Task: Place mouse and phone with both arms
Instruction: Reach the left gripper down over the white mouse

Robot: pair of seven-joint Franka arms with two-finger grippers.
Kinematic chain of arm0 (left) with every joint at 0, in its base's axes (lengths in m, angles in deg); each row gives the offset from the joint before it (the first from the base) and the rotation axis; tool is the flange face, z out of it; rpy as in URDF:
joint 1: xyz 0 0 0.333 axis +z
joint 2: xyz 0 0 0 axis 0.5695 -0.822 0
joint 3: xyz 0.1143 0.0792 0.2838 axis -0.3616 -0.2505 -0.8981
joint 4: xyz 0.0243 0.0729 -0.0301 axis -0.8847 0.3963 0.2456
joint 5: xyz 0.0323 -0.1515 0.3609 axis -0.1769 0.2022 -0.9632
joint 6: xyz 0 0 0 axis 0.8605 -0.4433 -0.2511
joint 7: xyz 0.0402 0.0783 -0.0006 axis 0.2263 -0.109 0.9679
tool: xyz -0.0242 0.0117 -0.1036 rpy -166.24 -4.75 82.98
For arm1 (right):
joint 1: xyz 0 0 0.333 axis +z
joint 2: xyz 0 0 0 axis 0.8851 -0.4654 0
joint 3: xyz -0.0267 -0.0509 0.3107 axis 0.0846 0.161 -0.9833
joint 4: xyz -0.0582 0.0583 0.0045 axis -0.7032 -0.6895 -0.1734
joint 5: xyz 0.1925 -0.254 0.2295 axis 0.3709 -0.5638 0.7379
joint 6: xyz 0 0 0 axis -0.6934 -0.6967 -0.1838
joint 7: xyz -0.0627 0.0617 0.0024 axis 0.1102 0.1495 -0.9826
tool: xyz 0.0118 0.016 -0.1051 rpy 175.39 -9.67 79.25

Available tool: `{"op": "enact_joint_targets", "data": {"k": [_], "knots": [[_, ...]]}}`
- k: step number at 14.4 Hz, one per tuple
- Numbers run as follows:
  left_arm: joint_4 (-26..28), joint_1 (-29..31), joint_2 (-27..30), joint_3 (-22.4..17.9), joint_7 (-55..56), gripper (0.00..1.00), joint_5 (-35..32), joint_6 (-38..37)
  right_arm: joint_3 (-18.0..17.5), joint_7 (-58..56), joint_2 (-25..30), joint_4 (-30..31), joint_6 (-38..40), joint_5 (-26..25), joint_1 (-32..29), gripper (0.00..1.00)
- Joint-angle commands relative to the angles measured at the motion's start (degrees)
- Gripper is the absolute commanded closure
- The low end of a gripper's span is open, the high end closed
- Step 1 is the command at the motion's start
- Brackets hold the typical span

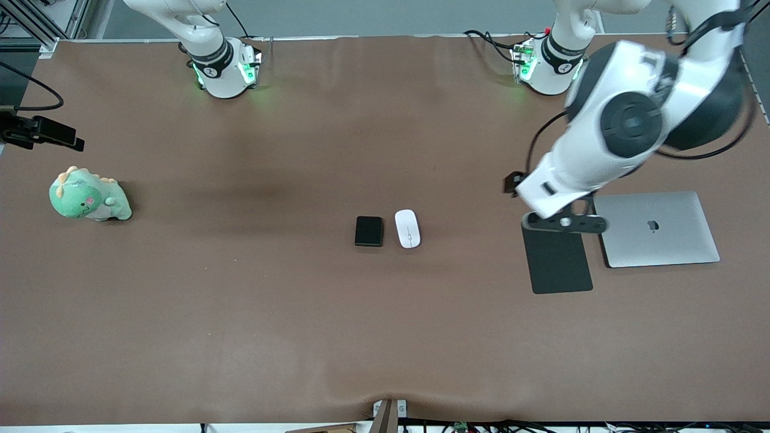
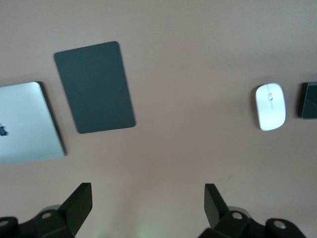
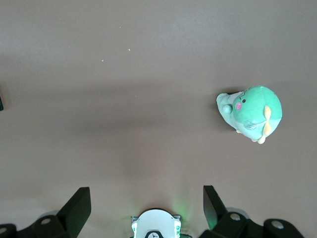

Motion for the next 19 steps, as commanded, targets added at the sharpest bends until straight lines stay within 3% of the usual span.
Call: {"op": "enact_joint_targets", "data": {"k": [1, 7, 12, 19], "knots": [[-2.1, -5.5, -4.6, -0.2, 9.7, 0.0, -1.4, 3.8, -0.5, -0.4, -0.9, -0.5, 1.8, -0.7, -1.7, 0.0], [-1.2, -12.0, -15.1, -0.2, 26.2, 0.0, -1.7, 21.1, -0.6, -0.3, -4.2, -0.3, 2.7, -0.6, -1.8, 0.0], [-1.5, -16.9, -24.3, -0.6, 29.4, 0.0, -1.5, 31.7, -0.6, -0.3, -5.5, -0.1, 2.4, -0.6, -1.7, 0.0], [-1.3, -19.4, -28.2, -1.2, 36.5, 0.03, -4.6, 35.6, -0.6, 0.3, -8.4, -0.1, -0.8, 0.3, -1.2, 0.0]]}}
